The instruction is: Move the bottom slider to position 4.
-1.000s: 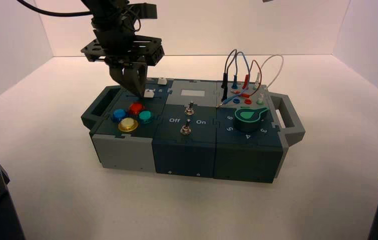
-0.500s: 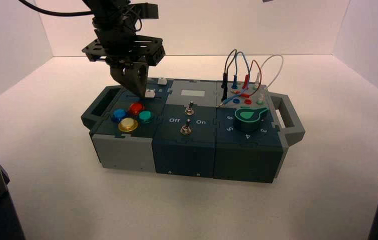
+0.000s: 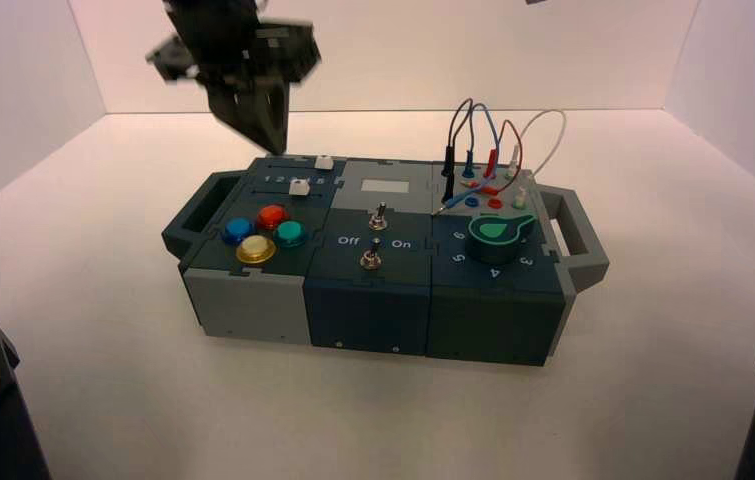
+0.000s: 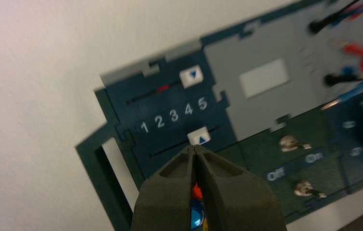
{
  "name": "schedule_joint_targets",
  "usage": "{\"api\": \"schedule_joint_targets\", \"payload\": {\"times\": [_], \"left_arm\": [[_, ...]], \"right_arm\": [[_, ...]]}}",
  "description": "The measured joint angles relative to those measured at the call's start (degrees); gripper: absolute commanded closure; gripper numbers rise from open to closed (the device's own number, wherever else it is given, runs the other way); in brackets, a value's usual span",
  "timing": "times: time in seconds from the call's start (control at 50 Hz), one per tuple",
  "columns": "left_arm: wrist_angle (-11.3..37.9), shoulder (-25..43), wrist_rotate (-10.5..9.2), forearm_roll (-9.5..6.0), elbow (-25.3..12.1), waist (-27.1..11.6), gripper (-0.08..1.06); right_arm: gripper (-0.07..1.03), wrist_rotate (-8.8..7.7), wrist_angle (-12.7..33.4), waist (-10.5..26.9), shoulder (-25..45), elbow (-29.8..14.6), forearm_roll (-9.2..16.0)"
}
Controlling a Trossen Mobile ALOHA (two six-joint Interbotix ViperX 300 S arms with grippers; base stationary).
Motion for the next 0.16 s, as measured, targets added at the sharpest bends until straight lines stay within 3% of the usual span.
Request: {"api": "schedule_joint_targets", "payload": {"times": [0.16], "left_arm": [[0.7,-3.34,0.18,0.35,0.09,0.09,1.01]], "right_arm": [[0.99,0.0,0.0,-0.44,-0.53,-0.09,-0.09]]}}
